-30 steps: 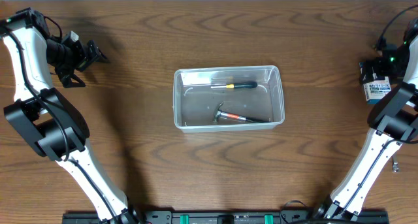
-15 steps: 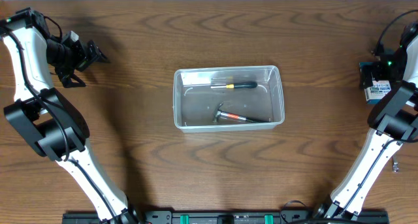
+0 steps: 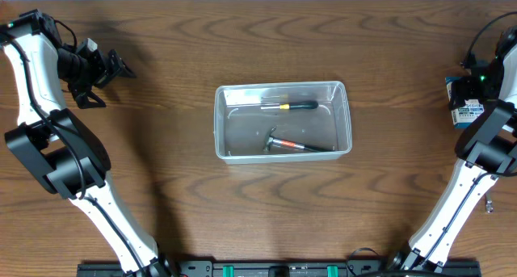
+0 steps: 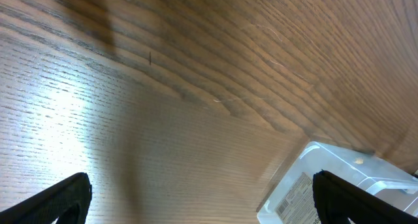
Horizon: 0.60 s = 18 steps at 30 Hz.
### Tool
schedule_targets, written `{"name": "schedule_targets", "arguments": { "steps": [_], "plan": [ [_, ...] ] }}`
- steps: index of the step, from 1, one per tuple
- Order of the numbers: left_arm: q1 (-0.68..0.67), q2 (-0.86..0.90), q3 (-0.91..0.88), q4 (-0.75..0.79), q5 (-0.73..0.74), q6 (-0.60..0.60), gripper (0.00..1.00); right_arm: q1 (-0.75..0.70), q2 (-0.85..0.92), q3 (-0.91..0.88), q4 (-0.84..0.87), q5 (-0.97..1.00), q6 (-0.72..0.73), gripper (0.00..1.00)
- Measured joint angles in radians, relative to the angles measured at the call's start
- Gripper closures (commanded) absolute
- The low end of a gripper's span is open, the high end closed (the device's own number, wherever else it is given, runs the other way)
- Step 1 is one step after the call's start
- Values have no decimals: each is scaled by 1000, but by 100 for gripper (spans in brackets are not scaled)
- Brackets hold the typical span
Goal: Pack container
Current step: 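Close the right gripper on the blue screwdriver-set box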
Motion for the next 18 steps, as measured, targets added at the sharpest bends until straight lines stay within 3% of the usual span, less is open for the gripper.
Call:
{"name": "schedule_targets", "arguments": {
  "steps": [18],
  "plan": [
    [0,0,0,0,0,0,2,31,-8,-4,-18,7,20,25]
  ]
}}
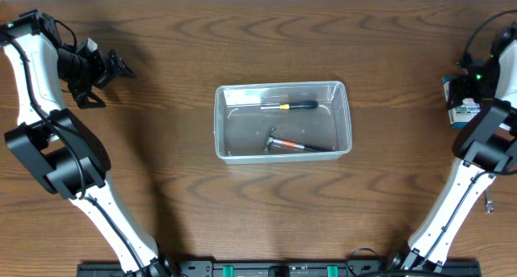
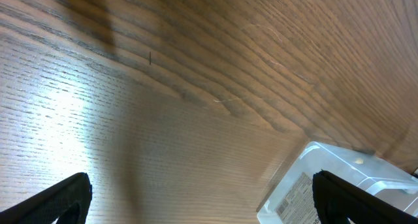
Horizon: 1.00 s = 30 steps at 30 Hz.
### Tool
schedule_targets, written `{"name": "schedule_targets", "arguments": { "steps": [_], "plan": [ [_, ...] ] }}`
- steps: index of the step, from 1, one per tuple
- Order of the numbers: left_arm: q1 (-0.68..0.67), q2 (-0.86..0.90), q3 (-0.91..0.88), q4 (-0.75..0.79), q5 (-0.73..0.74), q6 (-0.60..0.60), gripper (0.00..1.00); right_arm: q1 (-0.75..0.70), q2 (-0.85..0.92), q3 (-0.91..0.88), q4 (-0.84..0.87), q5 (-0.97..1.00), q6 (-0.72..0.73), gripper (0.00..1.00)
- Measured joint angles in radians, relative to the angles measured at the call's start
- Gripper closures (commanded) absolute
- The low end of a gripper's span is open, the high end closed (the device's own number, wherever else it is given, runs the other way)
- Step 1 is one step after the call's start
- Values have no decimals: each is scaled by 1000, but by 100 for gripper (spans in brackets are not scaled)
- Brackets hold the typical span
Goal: Pack container
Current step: 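Close the right gripper on the blue screwdriver-set box, then lift the box, carry it left, and drop it into the clear box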
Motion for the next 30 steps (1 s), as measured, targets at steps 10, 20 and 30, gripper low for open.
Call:
{"name": "schedule_targets", "arguments": {
  "steps": [10,20,30],
  "plan": [
    [0,0,0,0,0,0,2,128,-164,-13,-23,-51,-12,28],
    [0,0,0,0,0,0,2,346,-558,-11,-81,-223,-137,25],
    [0,0,0,0,0,0,2,687,-619,-12,-148,-262,-311,18]
  ]
}}
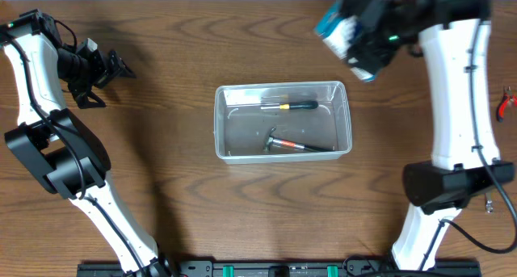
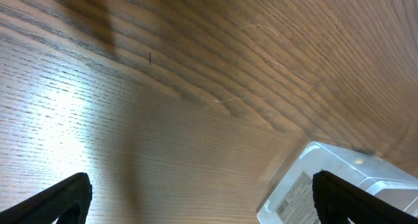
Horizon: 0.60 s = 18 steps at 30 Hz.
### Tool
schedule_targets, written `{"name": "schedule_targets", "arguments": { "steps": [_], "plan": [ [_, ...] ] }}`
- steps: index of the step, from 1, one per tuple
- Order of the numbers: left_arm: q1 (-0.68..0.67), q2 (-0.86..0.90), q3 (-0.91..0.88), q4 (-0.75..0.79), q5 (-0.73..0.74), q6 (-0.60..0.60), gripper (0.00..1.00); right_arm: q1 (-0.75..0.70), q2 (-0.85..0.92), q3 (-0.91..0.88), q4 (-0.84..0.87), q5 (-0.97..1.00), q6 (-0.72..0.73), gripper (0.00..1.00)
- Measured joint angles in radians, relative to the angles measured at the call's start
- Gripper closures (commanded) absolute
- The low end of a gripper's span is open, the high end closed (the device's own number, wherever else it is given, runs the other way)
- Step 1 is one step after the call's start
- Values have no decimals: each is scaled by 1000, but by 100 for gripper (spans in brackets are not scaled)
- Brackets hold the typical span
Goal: Pack container
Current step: 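Lift the box, carry it left, and drop it into the clear box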
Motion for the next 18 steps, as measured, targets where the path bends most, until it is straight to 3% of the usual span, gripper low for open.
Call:
{"name": "schedule_targets", "arguments": {
  "steps": [9,18],
  "plan": [
    [0,0,0,0,0,0,2,209,2,-53,5,-10,-93,16],
    [0,0,0,0,0,0,2,248,7,-245,78,-11,-109,20]
  ]
}}
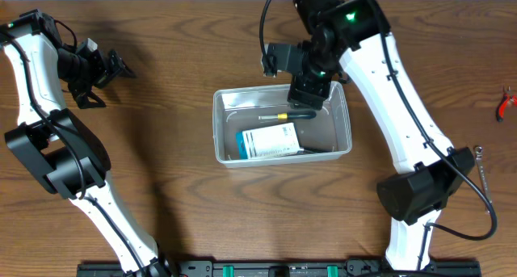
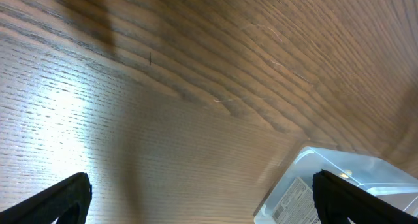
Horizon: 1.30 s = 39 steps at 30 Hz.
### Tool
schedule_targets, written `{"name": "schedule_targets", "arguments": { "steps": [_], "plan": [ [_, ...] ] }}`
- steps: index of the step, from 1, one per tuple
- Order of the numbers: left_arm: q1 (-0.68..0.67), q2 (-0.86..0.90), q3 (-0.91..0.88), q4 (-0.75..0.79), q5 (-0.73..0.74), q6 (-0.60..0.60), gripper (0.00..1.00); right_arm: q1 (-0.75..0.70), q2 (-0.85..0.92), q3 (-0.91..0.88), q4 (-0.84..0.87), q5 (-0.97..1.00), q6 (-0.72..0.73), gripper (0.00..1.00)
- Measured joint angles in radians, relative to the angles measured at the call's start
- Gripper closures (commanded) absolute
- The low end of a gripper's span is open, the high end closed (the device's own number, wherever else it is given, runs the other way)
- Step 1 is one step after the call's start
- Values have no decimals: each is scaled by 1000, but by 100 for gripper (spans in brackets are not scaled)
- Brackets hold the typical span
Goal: Pack container
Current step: 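Lift the box, carry it left, and drop it into the clear box, then move the right gripper back right toward the silver wrench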
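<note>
The clear plastic container point(image 1: 220, 123) stands mid-table and shows at the lower right of the left wrist view point(image 2: 307, 160). Inside it lies a white and blue box point(image 1: 267, 141), flat, toward the left. A black-and-yellow screwdriver point(image 1: 292, 114) lies along the back wall. A hammer point(image 1: 321, 148) pokes out from under the box. My right gripper point(image 1: 309, 98) hangs over the container's back right part, apart from the box, and looks open. My left gripper point(image 1: 115, 67) is open over bare wood at the far left point(image 2: 202, 198), holding nothing.
Red-handled pliers point(image 1: 506, 102) lie at the table's right edge, with a small metal item point(image 1: 479, 153) below them. The right arm point(image 1: 396, 75) stretches from the lower right across to the container. The left arm point(image 1: 36, 75) stands along the left edge.
My right gripper held the box in the air behind the container's right corner. Now the box lies inside the container and the gripper is over the back of it, off the box. The left arm is unmoved.
My right gripper was first at the table's far right edge with the white and blue box, and stayed there a moment later. Then it held the box behind the container. Now the box rests inside, over the hammer. The left gripper stayed open at the far left throughout.
</note>
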Motion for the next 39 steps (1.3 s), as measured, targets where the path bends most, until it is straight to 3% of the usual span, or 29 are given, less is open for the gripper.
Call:
{"name": "schedule_targets", "arguments": {
  "steps": [5,10,15,23,29,34,39],
  "plan": [
    [0,0,0,0,0,0,2,0,3,-24,48,5,22,17],
    [0,0,0,0,0,0,2,-2,3,-4,56,154,149,1],
    [0,0,0,0,0,0,2,-44,-1,53,-40,292,310,1],
    [0,0,0,0,0,0,2,-310,-117,58,-153,270,495,1],
    [0,0,0,0,0,0,2,-523,-352,33,-153,224,584,1],
    [0,0,0,0,0,0,2,-694,-648,-242,-156,208,608,1],
    [0,0,0,0,0,0,2,-804,-803,-522,-158,204,609,1]
  ]
}}
